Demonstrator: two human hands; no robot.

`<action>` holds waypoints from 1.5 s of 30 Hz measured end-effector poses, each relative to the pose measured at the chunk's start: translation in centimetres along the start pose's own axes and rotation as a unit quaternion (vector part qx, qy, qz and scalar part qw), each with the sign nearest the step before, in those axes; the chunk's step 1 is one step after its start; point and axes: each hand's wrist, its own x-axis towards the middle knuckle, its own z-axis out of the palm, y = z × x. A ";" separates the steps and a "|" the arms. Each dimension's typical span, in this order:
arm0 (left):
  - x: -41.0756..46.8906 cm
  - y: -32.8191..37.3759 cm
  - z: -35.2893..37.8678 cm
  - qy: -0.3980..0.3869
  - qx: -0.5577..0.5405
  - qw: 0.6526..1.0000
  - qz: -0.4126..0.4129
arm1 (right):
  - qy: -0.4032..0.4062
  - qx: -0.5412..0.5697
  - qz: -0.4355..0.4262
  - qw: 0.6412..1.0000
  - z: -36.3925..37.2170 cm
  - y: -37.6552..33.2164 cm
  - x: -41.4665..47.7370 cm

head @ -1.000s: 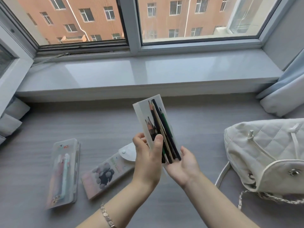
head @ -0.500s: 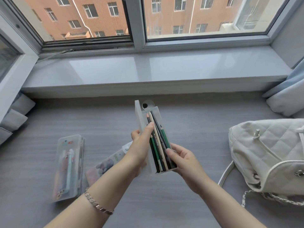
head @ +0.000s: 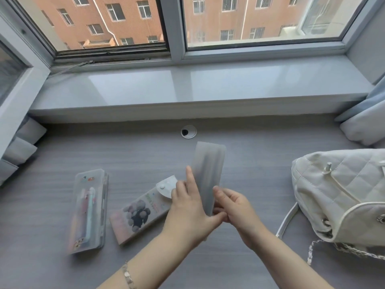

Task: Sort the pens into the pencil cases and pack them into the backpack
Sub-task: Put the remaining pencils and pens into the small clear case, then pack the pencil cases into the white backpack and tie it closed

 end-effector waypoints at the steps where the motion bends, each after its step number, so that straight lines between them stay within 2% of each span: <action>1: -0.2 -0.1 0.2 0.007 0.035 0.999 0.010 | 0.000 -0.010 -0.004 1.000 -0.1 0.1 0.0; 6: -0.4 -1.2 1.2 0.068 0.116 0.990 0.043 | 0.028 -0.031 -0.009 0.999 0.5 0.4 0.2; 10: -0.4 -1.6 1.1 0.016 0.092 0.995 0.018 | 0.035 -0.053 0.006 0.998 0.8 0.8 1.1; 13: 1.9 -3.0 -0.3 -0.011 -0.004 0.997 -0.075 | 0.025 -0.108 0.038 0.993 0.8 0.6 2.3; 14: 2.9 -3.8 -1.2 0.003 -0.019 0.994 -0.109 | 0.029 -0.127 0.038 0.991 0.8 0.3 2.6; 17: 5.4 -7.7 -3.9 0.038 -0.029 0.983 -0.177 | 0.048 -0.178 0.025 0.983 0.1 0.0 3.3; 21: 6.8 -12.7 -5.1 0.019 -0.011 0.957 -0.289 | 0.045 -0.217 0.040 0.974 -0.5 0.6 3.6; 23: 6.7 -13.9 -4.9 -0.005 -0.016 0.946 -0.322 | 0.036 -0.239 0.055 0.969 -0.6 1.1 3.7; 26: 6.5 -14.1 -4.4 -0.008 0.001 0.946 -0.323 | 0.031 -0.255 0.066 0.964 -1.1 1.7 3.8; 28: 6.3 -13.0 -4.1 0.016 0.060 0.956 -0.288 | 0.034 -0.269 0.068 0.960 -1.4 1.7 3.7; 30: 6.3 -10.9 -3.6 0.034 0.115 0.973 -0.199 | 0.039 -0.284 0.065 0.956 -2.1 1.4 3.4; 32: 6.4 -8.1 -2.9 0.010 0.126 0.989 -0.082 | 0.039 -0.318 0.063 0.945 -2.8 1.0 3.0; 34: 6.5 -4.5 -1.8 -0.052 0.103 0.993 0.001 | 0.052 -0.371 0.049 0.926 -4.2 0.0 2.2; 37: 6.7 0.9 -0.5 -0.111 0.106 0.986 0.070 | 0.073 -0.476 -0.015 0.876 -6.2 -2.9 0.4; 42: 6.0 7.7 1.6 -0.128 0.136 0.965 0.185 | 0.182 -0.599 -0.146 0.766 -11.4 -8.4 -3.8; 45: 5.2 9.8 2.7 -0.135 0.137 0.955 0.228 | 0.219 -0.650 -0.136 0.715 -15.7 -9.6 -6.4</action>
